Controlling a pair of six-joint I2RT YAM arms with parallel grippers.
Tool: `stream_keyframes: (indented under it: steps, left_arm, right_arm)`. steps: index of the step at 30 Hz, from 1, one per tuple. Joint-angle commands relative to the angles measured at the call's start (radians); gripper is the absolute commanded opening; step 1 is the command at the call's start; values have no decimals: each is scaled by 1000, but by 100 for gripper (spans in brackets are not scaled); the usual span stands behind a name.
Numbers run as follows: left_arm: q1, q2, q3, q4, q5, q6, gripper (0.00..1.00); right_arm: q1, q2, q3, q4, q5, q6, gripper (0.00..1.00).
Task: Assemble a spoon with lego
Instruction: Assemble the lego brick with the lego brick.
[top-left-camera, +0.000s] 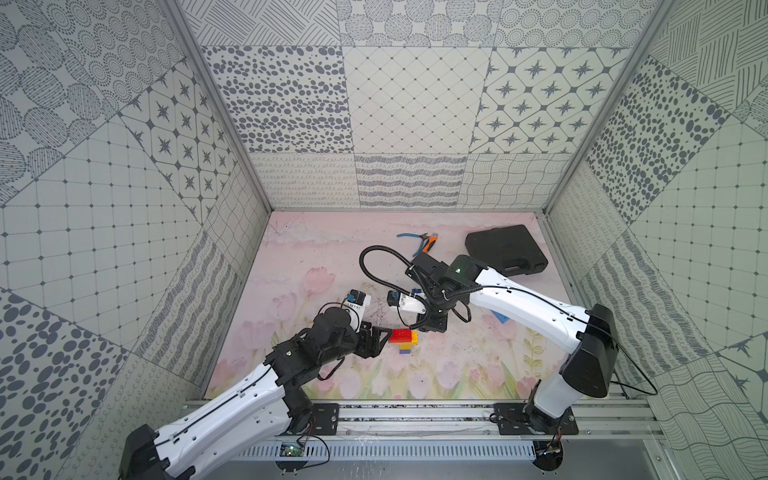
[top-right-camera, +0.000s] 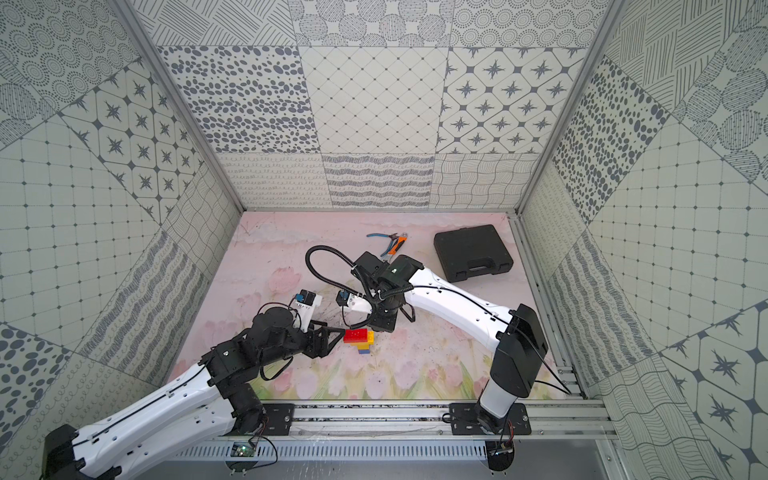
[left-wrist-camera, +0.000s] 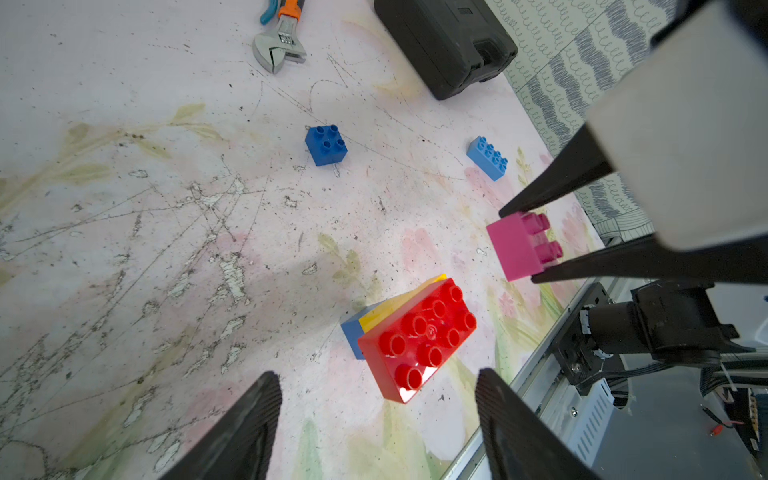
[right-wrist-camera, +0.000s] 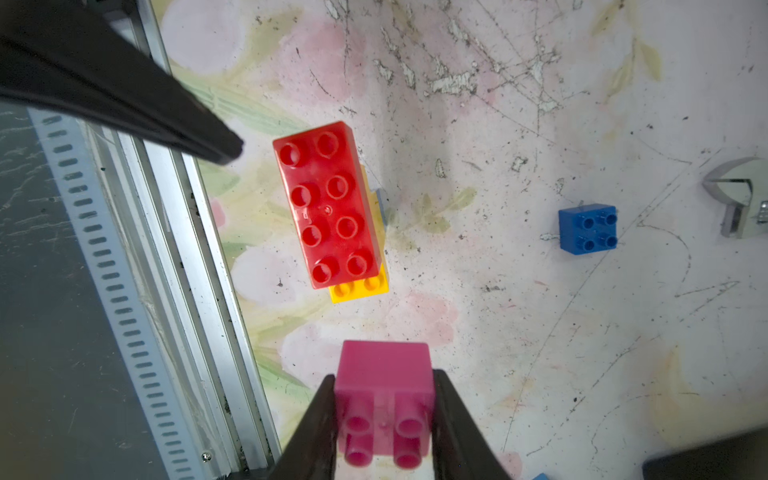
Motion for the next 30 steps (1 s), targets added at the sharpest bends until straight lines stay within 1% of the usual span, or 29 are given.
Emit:
stream_keyframes:
  steps: [1, 9, 18, 30]
  left_arm:
    - [-21, -2, -14, 66, -7, -17, 73]
    - [-29, 0, -32, 91, -3, -34, 68]
    - [-42, 10, -37, 97, -14, -31, 67]
    - [-46, 23, -43, 111, -18, -32, 67]
  right_arm:
    - [18, 19, 36, -25, 21, -17, 10]
    - [43, 56, 49, -28, 14, -25, 10]
    - [65, 86, 55, -27, 20, -31, 10]
    - [65, 109, 66, -28, 44, -43, 10]
